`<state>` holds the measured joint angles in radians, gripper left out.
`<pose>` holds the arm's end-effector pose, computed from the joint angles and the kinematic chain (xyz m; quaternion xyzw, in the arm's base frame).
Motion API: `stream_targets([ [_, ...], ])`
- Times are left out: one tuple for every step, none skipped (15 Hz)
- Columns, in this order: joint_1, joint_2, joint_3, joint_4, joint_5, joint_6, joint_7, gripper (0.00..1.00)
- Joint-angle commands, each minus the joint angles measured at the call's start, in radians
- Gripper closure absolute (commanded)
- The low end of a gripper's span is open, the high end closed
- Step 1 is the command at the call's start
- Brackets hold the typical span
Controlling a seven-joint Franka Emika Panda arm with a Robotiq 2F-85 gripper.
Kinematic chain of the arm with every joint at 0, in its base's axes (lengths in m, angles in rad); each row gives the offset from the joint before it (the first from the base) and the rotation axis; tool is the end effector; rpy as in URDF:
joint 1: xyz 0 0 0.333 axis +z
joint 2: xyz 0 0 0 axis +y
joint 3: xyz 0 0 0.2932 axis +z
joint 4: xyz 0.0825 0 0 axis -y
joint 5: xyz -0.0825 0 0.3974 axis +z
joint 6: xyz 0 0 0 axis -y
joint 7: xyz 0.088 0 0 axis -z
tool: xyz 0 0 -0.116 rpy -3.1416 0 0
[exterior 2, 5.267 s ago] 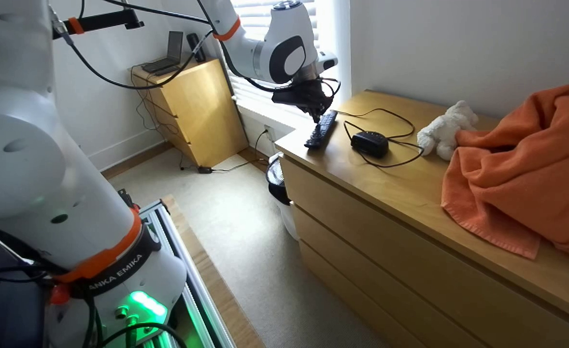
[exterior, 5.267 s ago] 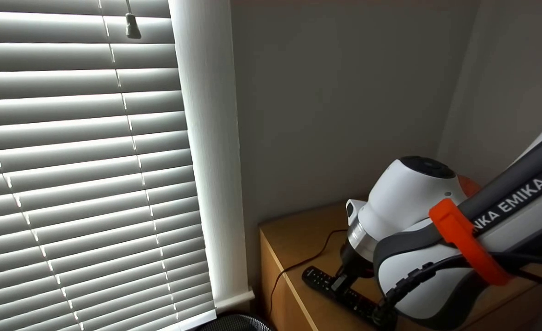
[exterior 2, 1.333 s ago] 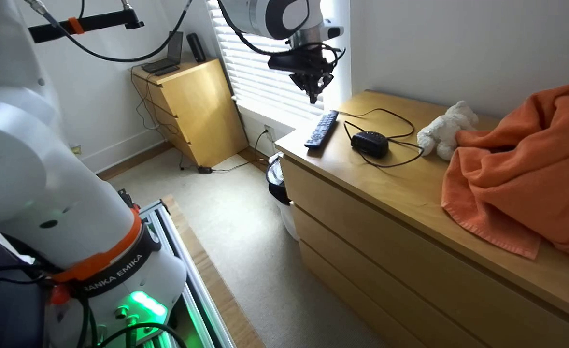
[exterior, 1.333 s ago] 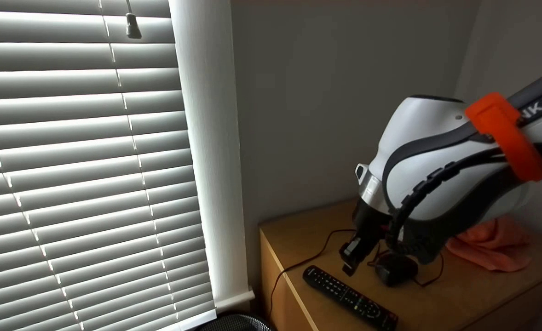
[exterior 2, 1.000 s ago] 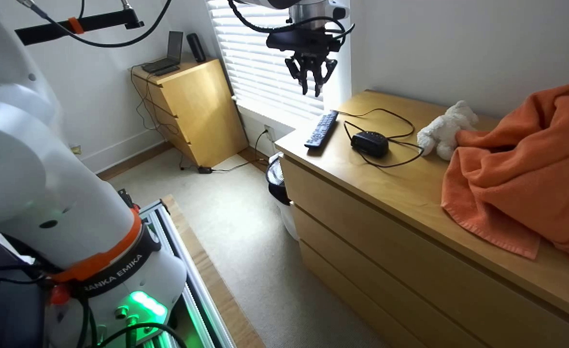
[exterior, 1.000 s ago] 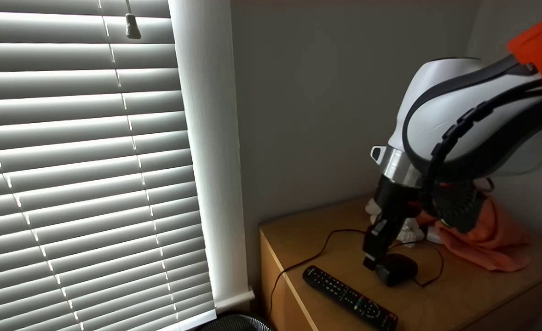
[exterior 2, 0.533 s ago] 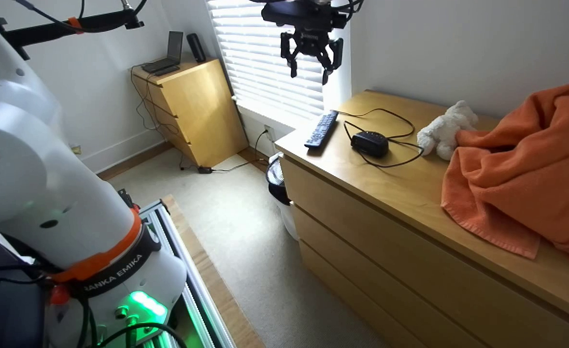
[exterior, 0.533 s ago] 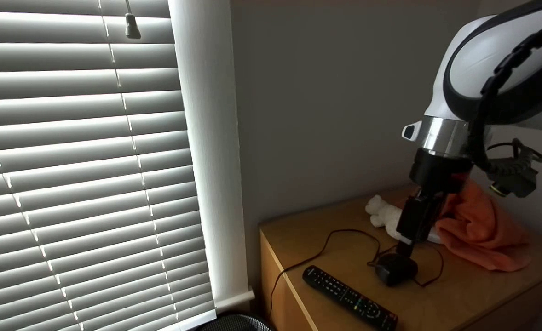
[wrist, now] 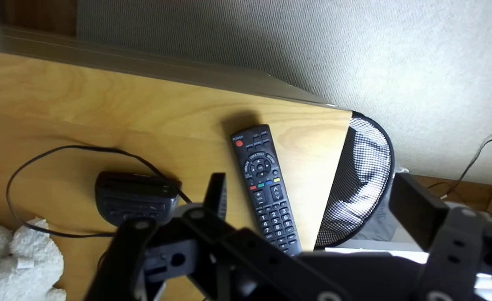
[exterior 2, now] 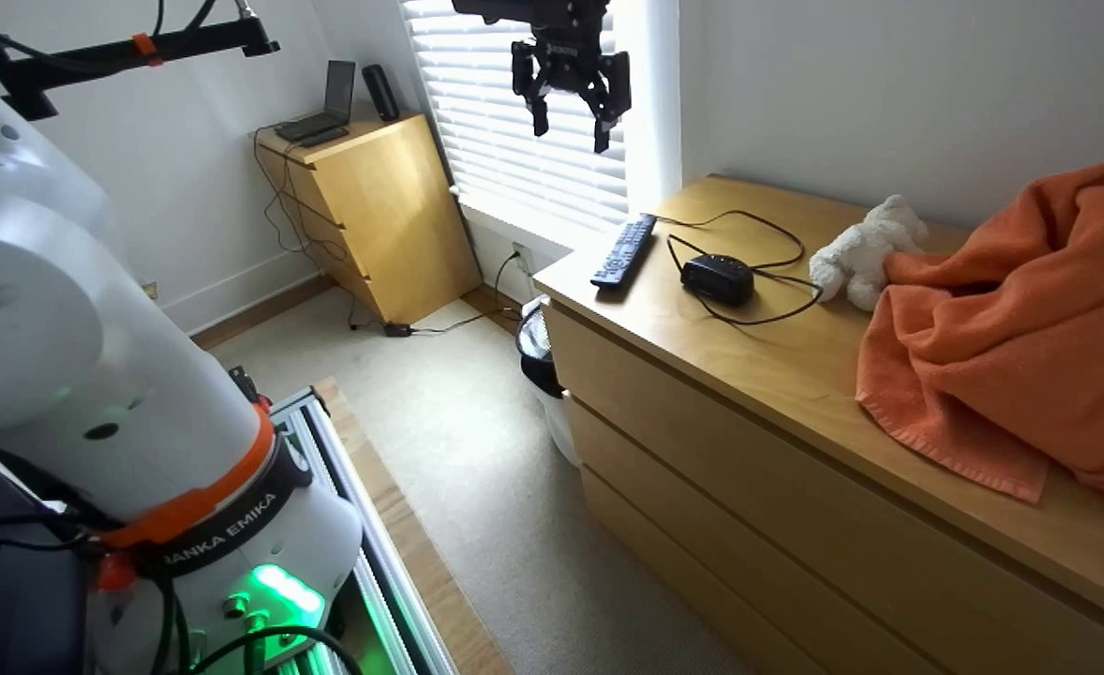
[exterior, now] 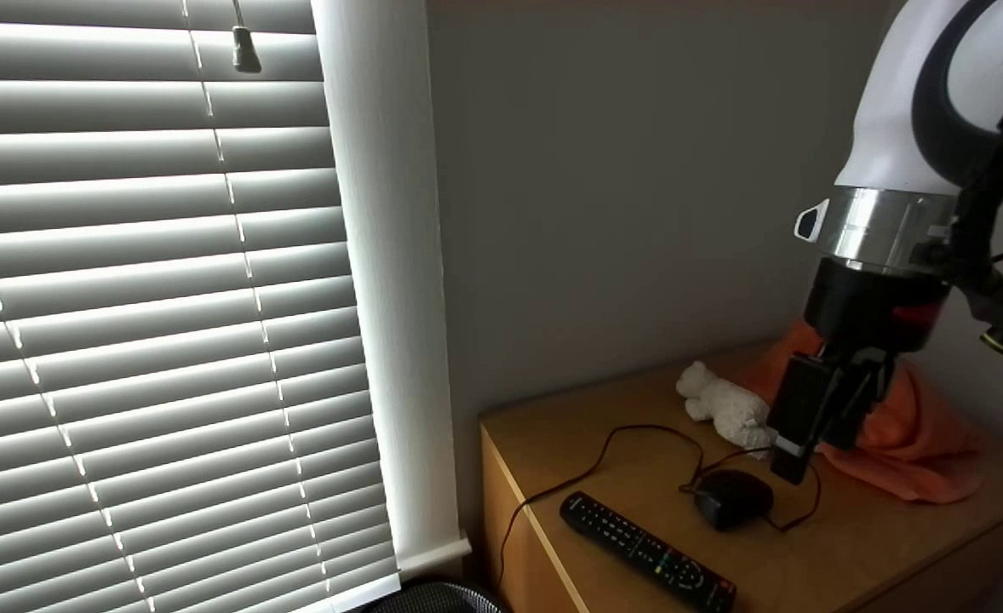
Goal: Press a button on the remote control
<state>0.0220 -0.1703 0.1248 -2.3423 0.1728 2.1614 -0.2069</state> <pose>0.4868 0.0799 0.3620 -0.9901 -0.1267 0.0035 0.0610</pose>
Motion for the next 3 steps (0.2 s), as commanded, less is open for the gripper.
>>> stream_targets([
  [0.029, -0.006, -0.027, -0.004, -0.007, -0.001, 0.010, 0.00],
  [0.029, -0.010, -0.027, -0.007, -0.007, -0.001, 0.011, 0.00],
  [0.029, -0.011, -0.028, -0.009, -0.007, -0.001, 0.012, 0.00],
])
